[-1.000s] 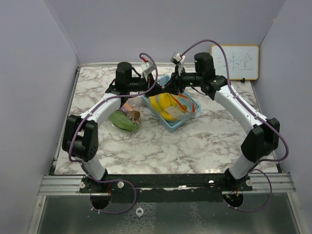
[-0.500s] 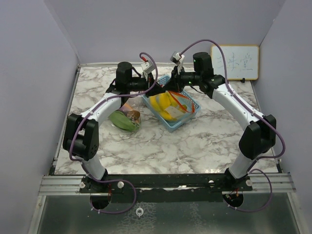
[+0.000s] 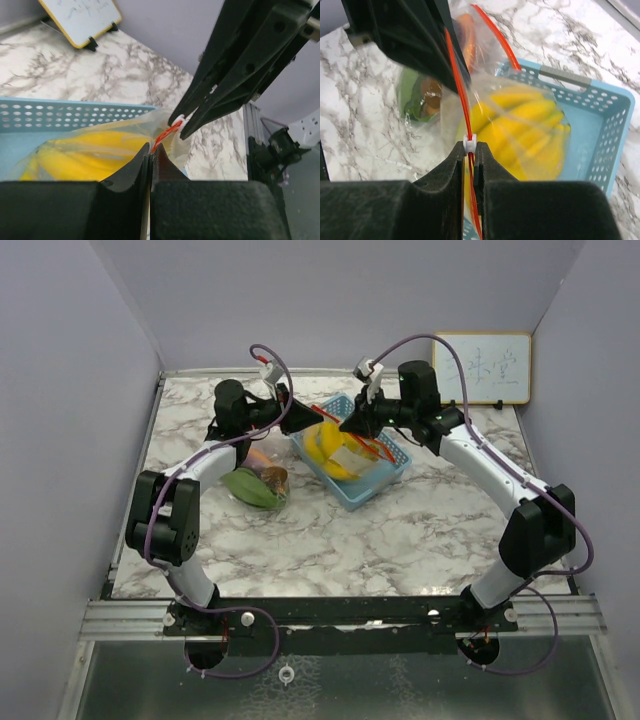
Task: Place the food in the zip-top bag and seal the zipper
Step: Zip the zipper on the food storage bag into the bin.
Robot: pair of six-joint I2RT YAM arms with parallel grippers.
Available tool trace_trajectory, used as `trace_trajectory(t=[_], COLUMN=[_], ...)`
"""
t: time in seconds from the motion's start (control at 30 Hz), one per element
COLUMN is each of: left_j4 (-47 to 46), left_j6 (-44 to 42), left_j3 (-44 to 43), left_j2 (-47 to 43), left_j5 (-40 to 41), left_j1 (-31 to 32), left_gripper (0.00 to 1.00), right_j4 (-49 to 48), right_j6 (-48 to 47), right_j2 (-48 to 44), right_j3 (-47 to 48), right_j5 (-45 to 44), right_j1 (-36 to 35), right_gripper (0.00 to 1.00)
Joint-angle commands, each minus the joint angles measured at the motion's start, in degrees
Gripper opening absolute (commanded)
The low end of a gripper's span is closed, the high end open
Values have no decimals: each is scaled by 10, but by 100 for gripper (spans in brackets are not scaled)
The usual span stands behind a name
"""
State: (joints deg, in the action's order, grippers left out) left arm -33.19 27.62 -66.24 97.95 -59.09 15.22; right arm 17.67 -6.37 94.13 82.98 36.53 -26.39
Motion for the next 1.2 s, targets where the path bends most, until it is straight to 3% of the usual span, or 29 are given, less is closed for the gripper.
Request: trace_trajectory(t=[0.0, 0.1, 0.37, 0.7, 0.93, 0.97, 1.0, 1.07, 1.17], left_j4=[-318, -351, -327, -319, -299, -283, -260, -190, -5], left_j6=[229, 264, 256, 276, 314, 314, 308, 275, 156], left_j3=[41, 41, 40, 29, 20, 18, 14, 5, -22], left_j2=[11, 20, 27, 42, 53, 53, 52, 44, 31], left_j5=[20, 31, 49, 32, 2, -3, -9, -19, -13], left_j1=[-72, -87, -111, -115, -114, -114, -114, -113, -105], left_gripper=[0, 0, 0, 0, 0, 0, 0, 0, 0], right_j4=[2, 4, 23, 58, 60, 60, 58, 55, 59], right_j6=[-12, -10, -9, 22, 43, 46, 47, 53, 69], right_j2=[-42, -58, -108, -131, -133, -134, -136, -142, -147], right_j3=[-41, -60, -122, -142, -126, -122, -119, -110, -86], right_j5=[-80, -95, -179, -422, -385, -371, -357, -340, -332], right_j1=[27, 37, 50, 54, 54, 54, 54, 54, 54], right_gripper=[2, 2, 2, 2, 2, 4, 14, 41, 71])
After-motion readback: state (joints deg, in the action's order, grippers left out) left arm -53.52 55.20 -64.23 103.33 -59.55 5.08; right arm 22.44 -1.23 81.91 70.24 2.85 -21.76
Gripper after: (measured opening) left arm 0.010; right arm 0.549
